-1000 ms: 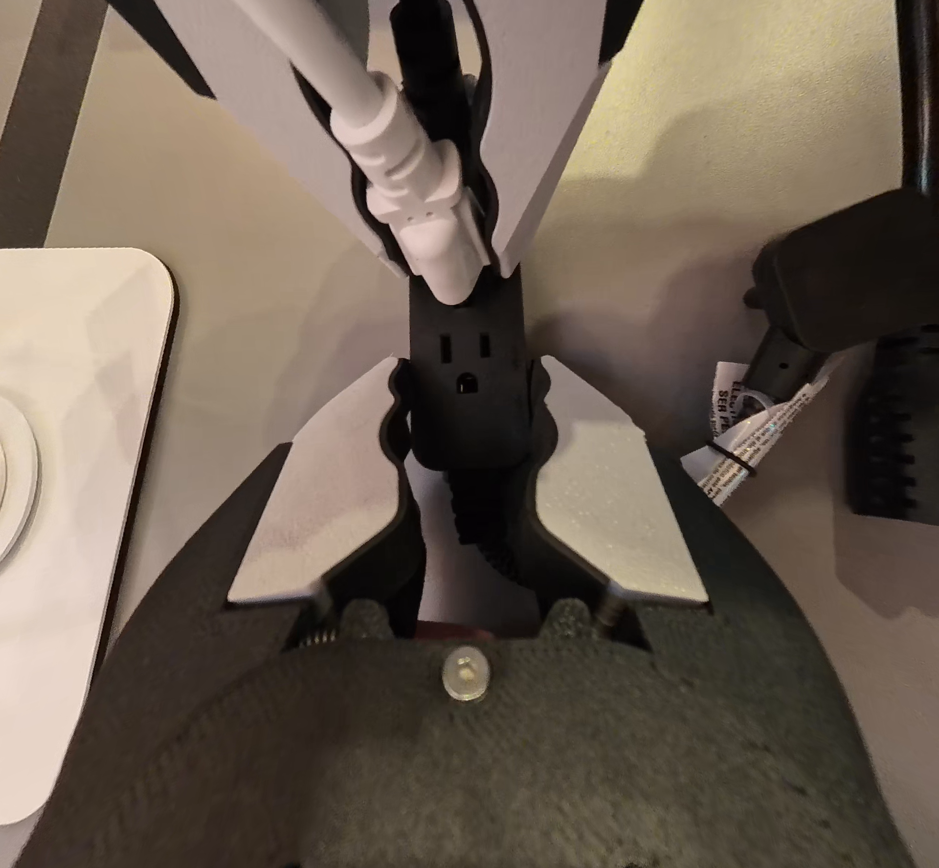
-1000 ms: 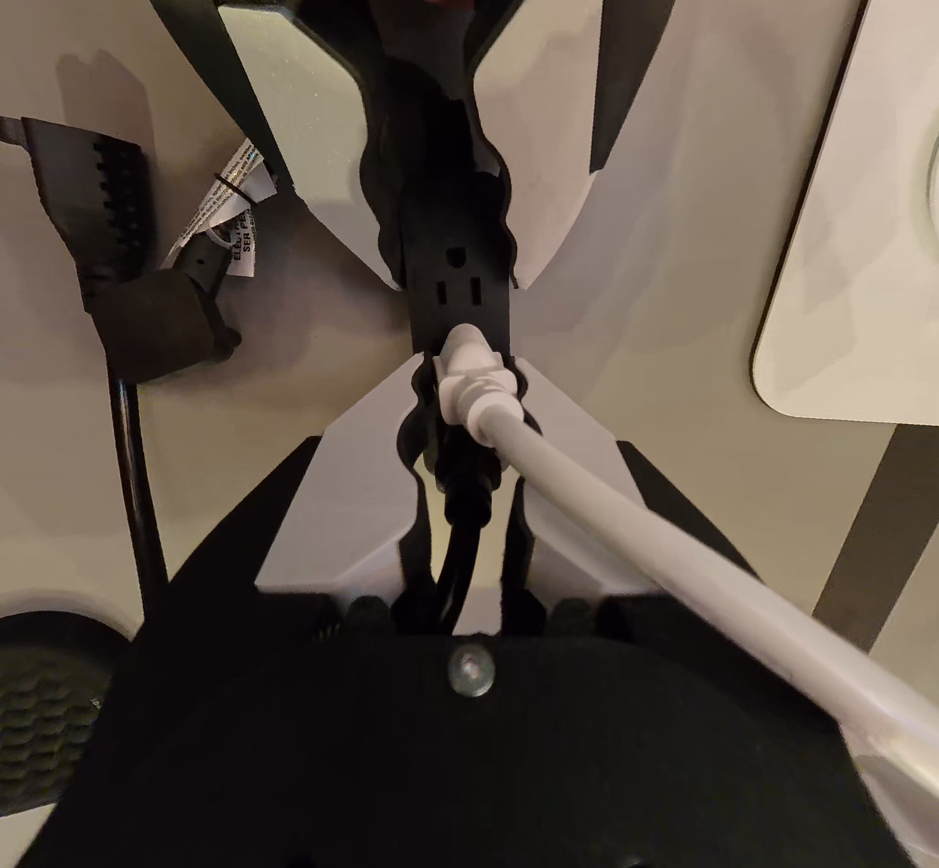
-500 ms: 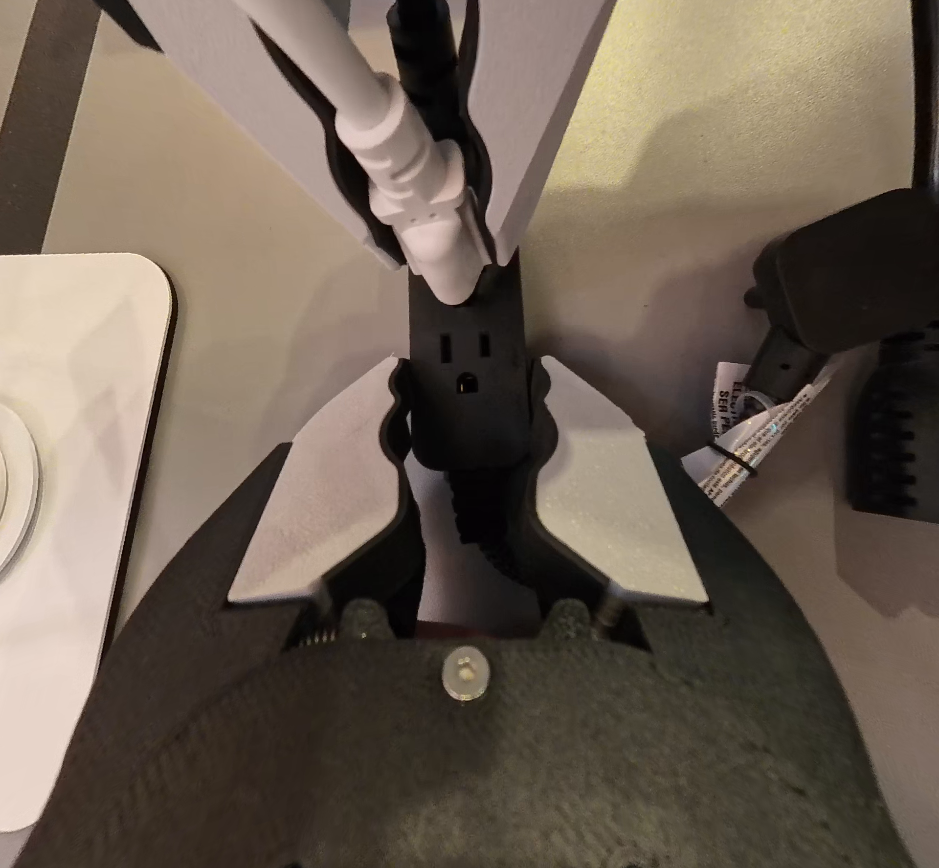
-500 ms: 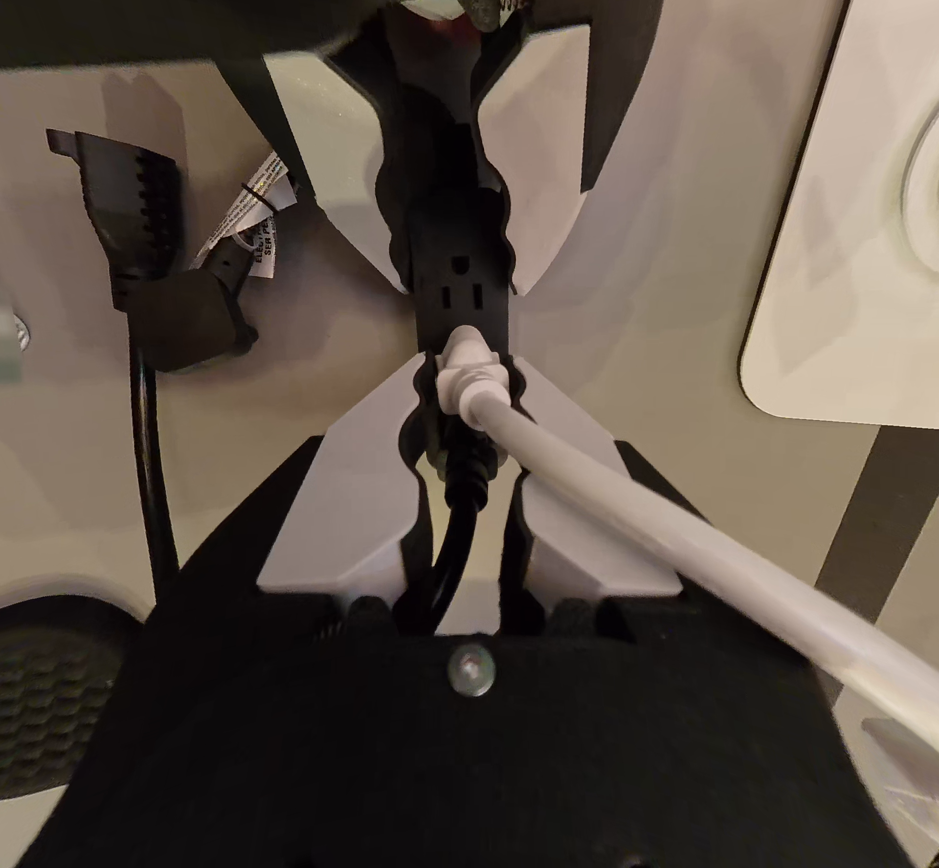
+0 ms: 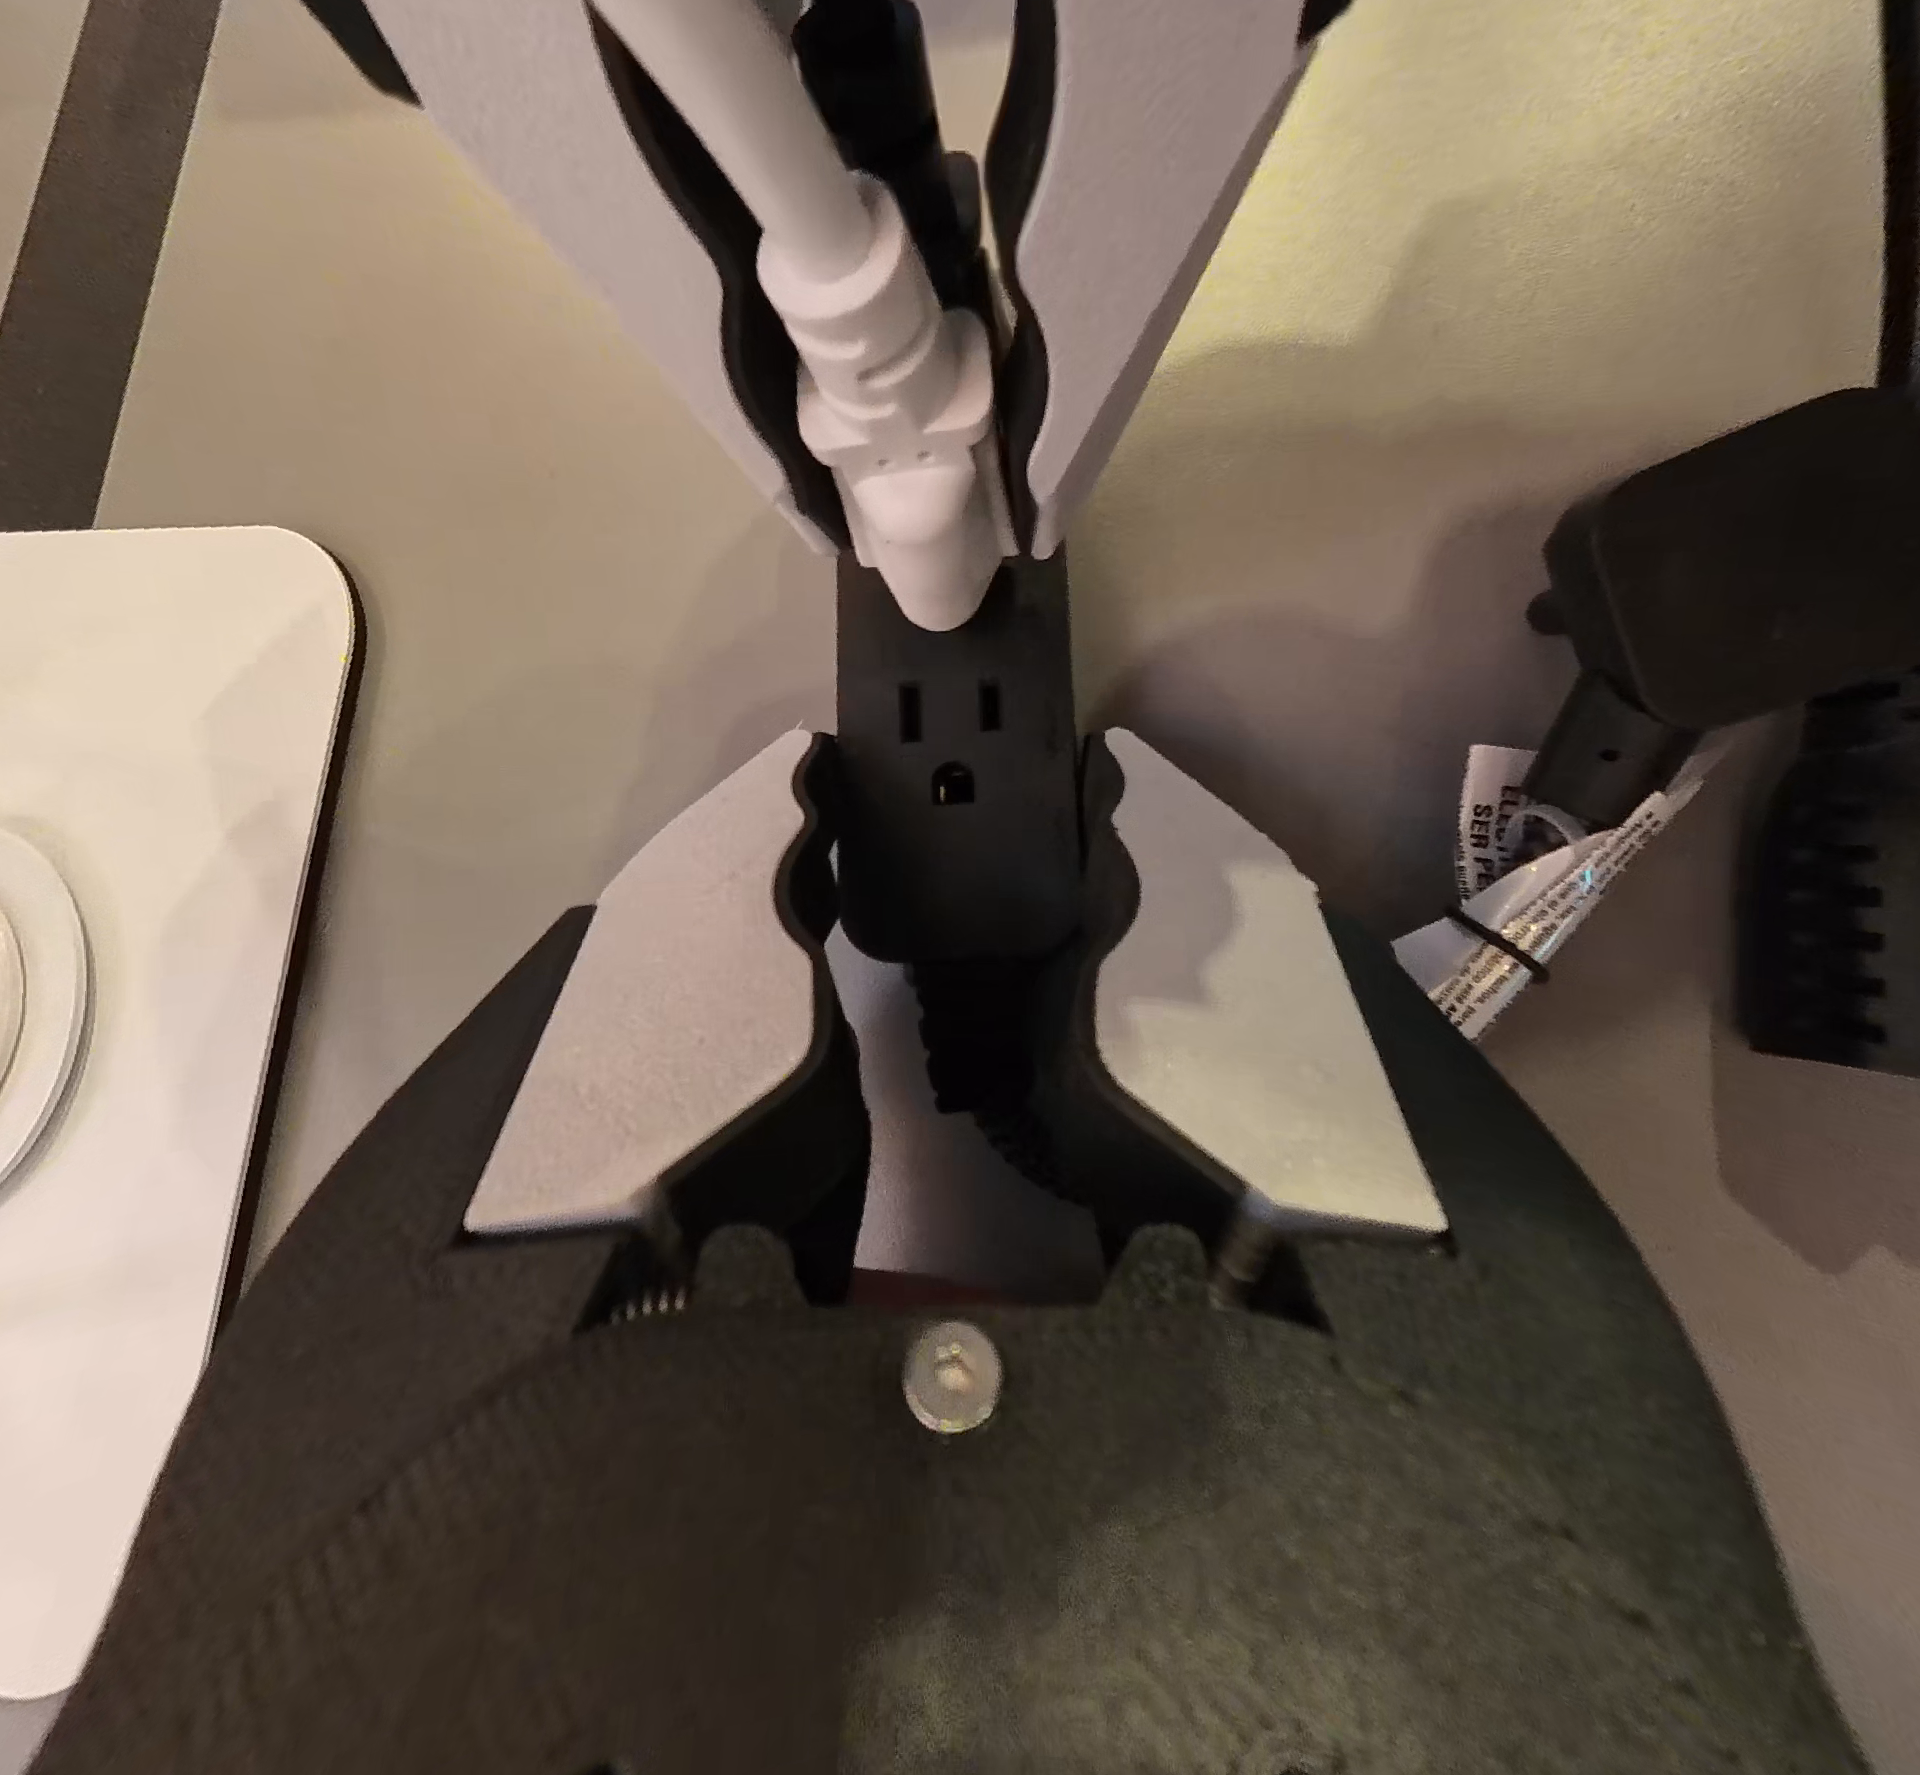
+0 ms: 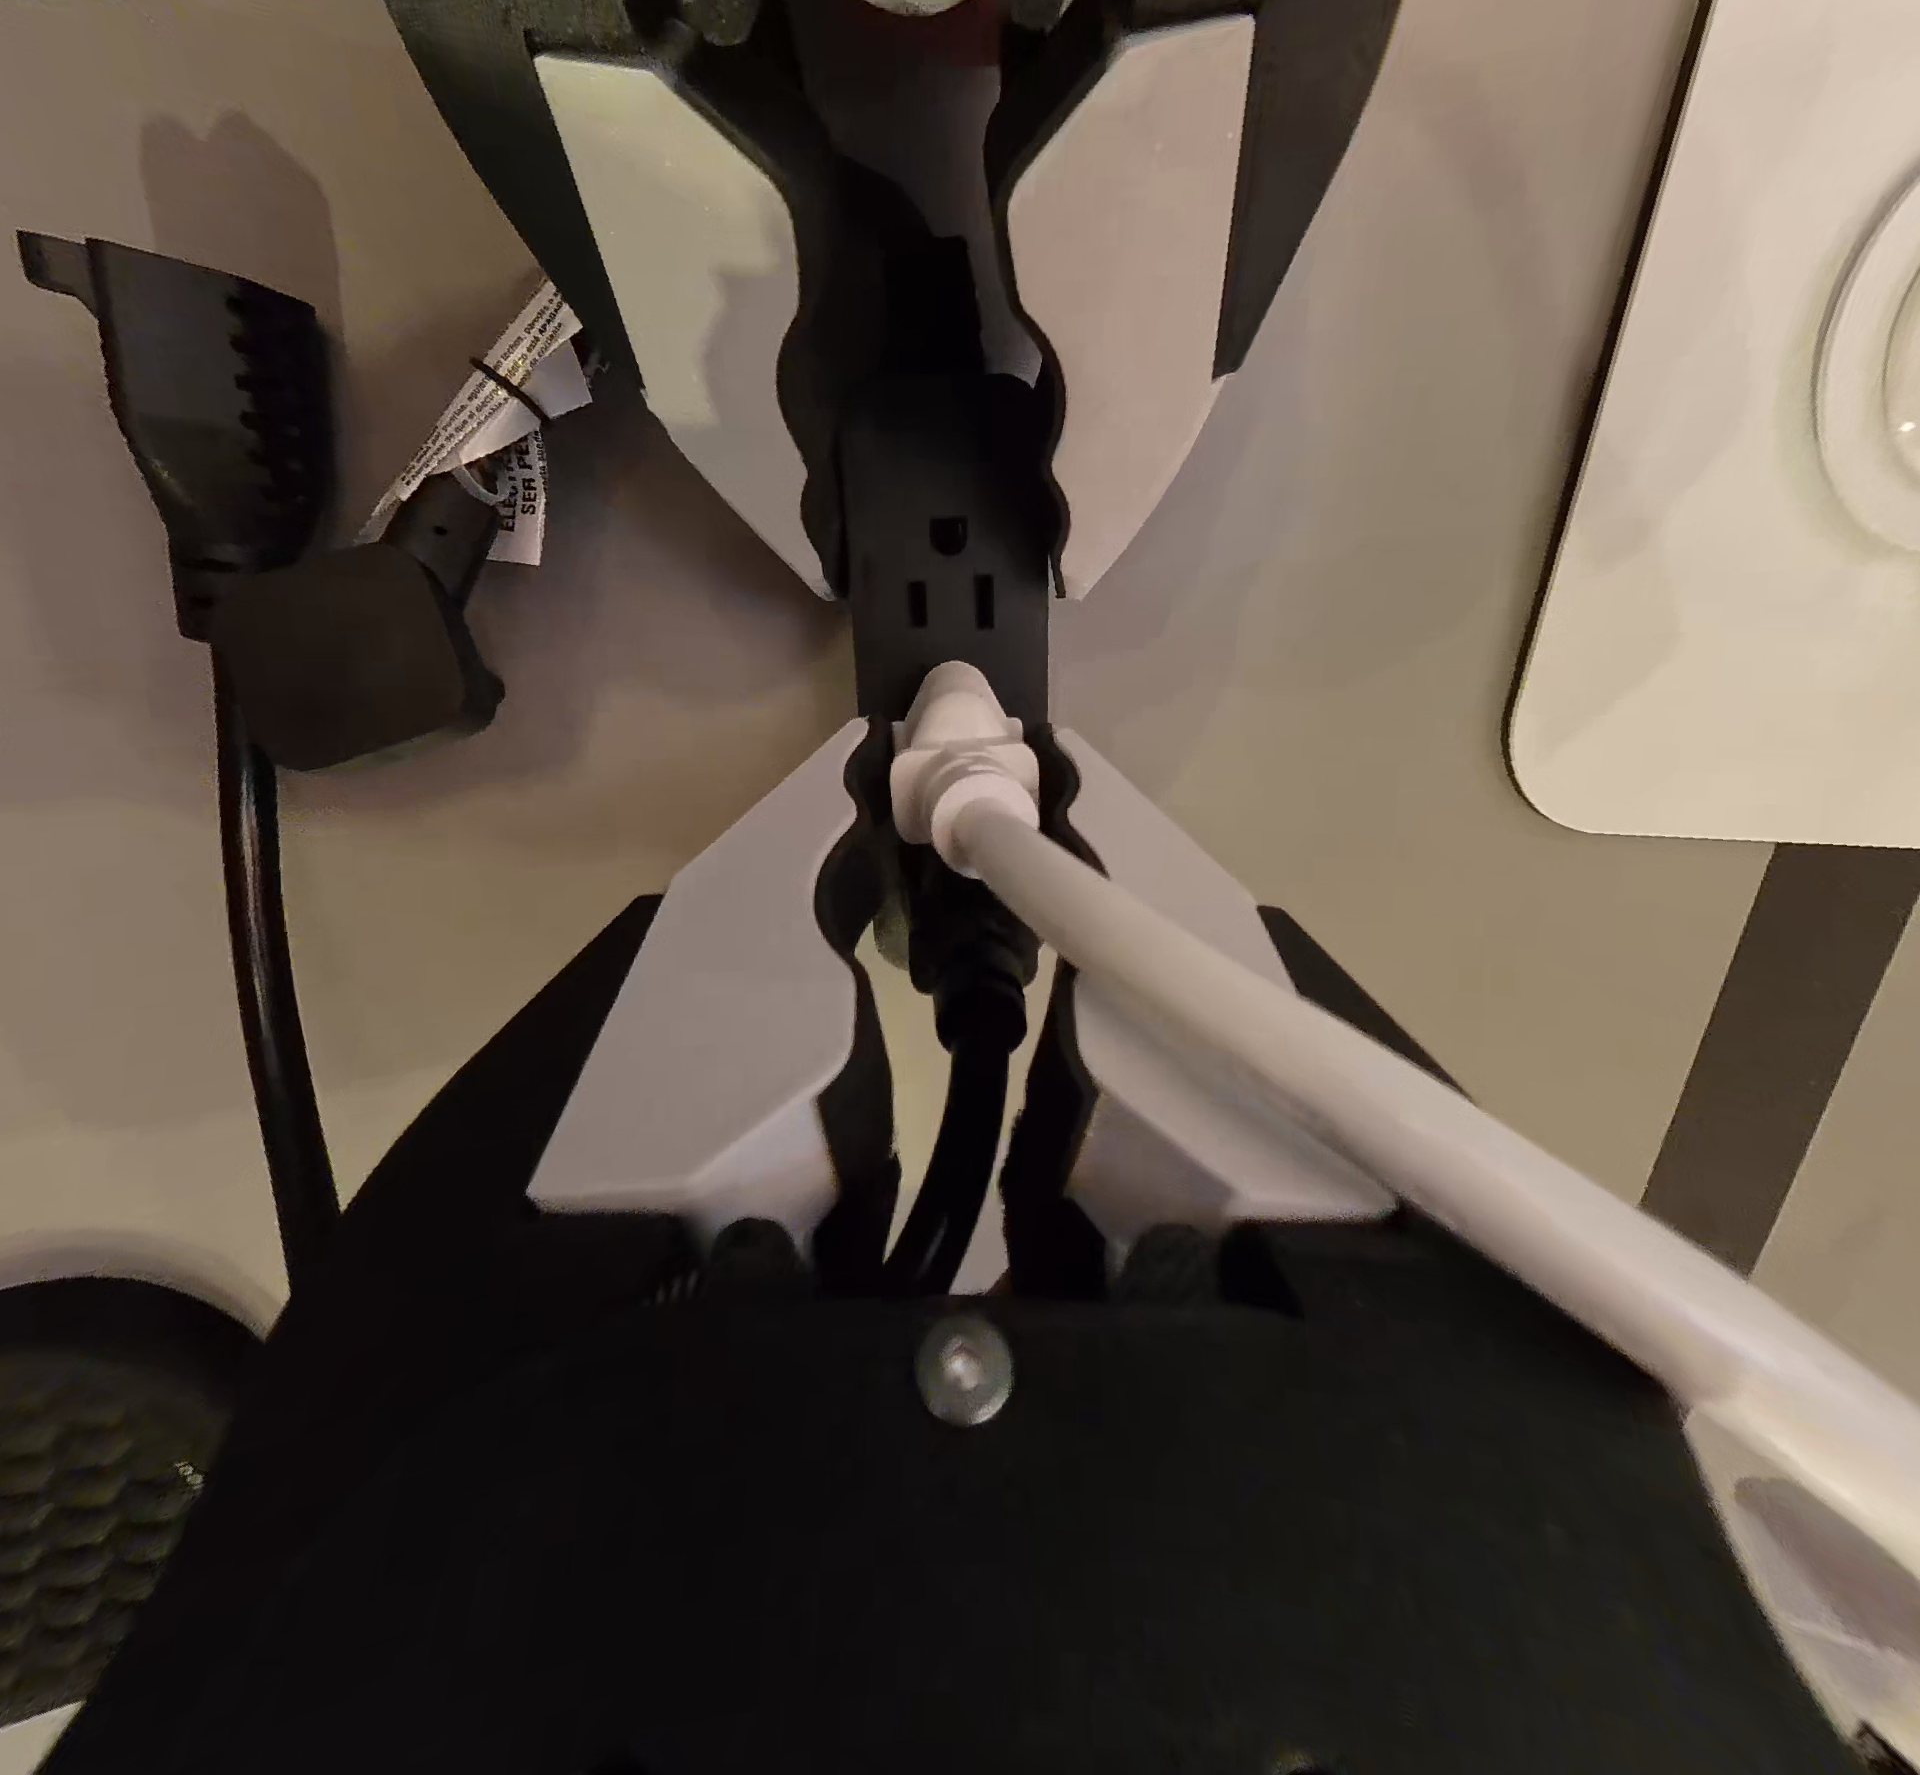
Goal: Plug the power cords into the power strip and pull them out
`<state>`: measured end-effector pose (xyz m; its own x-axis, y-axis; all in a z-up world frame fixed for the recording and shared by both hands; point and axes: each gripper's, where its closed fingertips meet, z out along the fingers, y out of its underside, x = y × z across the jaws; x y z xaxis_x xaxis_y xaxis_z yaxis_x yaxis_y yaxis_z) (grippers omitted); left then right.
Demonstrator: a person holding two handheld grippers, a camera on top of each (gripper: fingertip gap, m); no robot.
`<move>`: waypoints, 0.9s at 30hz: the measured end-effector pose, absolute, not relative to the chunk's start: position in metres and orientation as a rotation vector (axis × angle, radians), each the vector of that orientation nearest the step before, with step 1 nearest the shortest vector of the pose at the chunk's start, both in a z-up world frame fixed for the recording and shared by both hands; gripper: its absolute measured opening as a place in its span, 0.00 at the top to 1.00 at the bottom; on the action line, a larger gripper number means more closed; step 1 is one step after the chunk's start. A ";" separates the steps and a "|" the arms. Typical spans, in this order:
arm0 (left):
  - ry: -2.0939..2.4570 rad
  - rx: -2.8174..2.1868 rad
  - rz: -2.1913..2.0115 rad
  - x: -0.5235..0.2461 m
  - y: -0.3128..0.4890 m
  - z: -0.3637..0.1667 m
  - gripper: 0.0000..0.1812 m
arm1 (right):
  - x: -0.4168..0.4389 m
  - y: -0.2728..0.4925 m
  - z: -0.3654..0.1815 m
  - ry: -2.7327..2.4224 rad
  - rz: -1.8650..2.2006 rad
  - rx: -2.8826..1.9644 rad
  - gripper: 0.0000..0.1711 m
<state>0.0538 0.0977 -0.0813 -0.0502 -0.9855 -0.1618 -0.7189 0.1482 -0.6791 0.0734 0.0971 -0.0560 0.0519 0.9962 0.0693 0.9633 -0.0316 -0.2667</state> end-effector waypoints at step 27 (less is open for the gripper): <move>1.824 -1.628 -0.546 0.052 0.100 -0.082 0.74 | 0.072 0.096 -0.060 -2.024 0.145 -2.116 0.88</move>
